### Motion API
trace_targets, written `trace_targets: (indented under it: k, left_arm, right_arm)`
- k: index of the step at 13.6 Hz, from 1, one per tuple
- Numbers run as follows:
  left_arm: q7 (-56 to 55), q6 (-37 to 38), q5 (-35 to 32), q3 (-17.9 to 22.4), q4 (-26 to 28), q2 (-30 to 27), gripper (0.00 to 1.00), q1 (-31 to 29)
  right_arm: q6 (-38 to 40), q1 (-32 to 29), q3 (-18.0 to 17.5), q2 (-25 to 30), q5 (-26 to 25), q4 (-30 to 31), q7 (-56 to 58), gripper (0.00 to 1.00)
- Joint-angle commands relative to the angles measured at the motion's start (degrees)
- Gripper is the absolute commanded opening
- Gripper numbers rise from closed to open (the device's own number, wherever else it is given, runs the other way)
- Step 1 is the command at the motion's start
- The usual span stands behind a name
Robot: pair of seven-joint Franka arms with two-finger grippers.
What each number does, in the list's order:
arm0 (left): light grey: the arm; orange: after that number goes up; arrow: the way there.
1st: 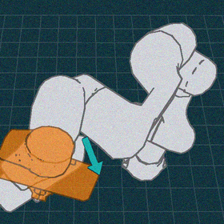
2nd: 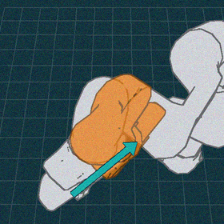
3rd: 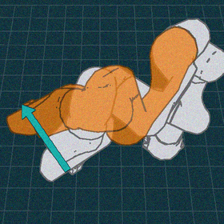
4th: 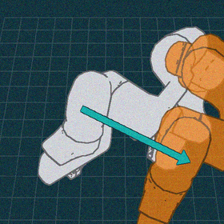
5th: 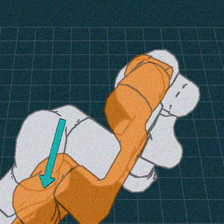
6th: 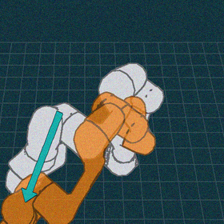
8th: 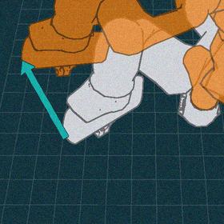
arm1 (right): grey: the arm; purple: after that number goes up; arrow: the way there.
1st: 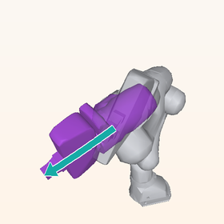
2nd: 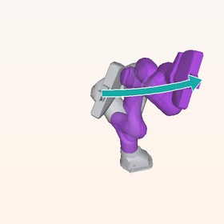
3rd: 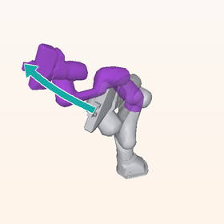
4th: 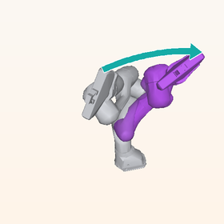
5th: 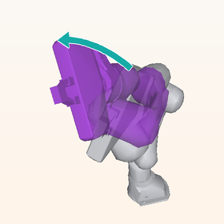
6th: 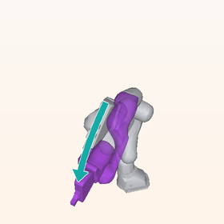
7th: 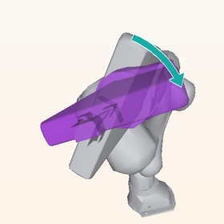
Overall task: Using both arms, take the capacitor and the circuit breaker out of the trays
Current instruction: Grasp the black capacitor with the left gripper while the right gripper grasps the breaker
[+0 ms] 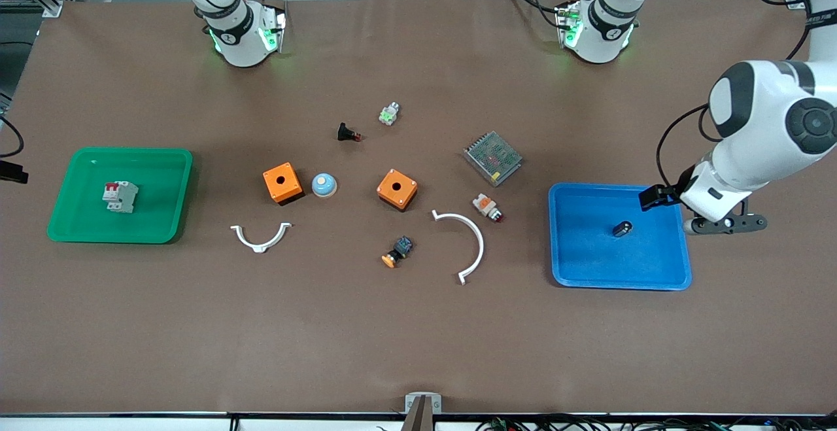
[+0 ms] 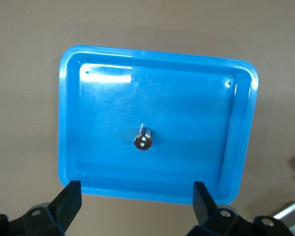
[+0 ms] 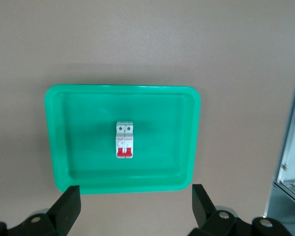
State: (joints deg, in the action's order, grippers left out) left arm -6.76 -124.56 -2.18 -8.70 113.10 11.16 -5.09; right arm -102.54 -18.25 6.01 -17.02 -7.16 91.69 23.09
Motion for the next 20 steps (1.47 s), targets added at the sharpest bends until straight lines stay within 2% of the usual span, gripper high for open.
trace_targets:
  k: [1, 5, 8, 9, 16, 17, 20]
  left_arm:
    - [-0.36, -6.98, -4.65, -0.17, 2.82, 2.71, 1.00, 0.35]
    - [-0.98, -15.43, -5.02, -0.26, 4.23, 9.22, 0.99, -0.09]
    - [-1.24, -17.99, -4.67, -0.44, 4.15, 13.18, 0.77, -0.97]
    - [-1.16, -18.69, -4.67, -0.44, 4.06, 14.23, 0.76, -0.97]
    - [-1.15, -19.66, -4.50, -0.35, 4.24, 16.44, 0.63, -1.15]
    - [-1.15, -19.66, -4.58, -0.35, 4.15, 16.53, 0.59, -1.15]
    - [-1.24, -19.49, -4.50, -0.35, 4.15, 16.88, 0.44, -1.15]
  right_arm:
    - [-8.78, -3.01, -0.91, 0.41, 2.07, 8.30, 5.46, 1.00]
    - [-17.32, -4.07, -0.91, 0.41, 3.38, 17.98, 6.44, 1.00]
    - [-27.07, -4.25, -0.91, -0.29, 7.33, 24.93, 6.44, 1.00]
    - [-28.92, -4.33, -0.91, -0.81, 7.43, 26.34, 6.44, 1.00]
    - [-30.88, -4.51, -1.00, -5.56, 7.51, 27.58, 6.44, 0.99]
    - [-31.57, -4.60, -1.00, -5.83, 7.52, 27.58, 6.44, 0.94]
    - [-32.55, -4.60, -1.00, -6.62, 8.04, 27.41, 6.36, 0.66]
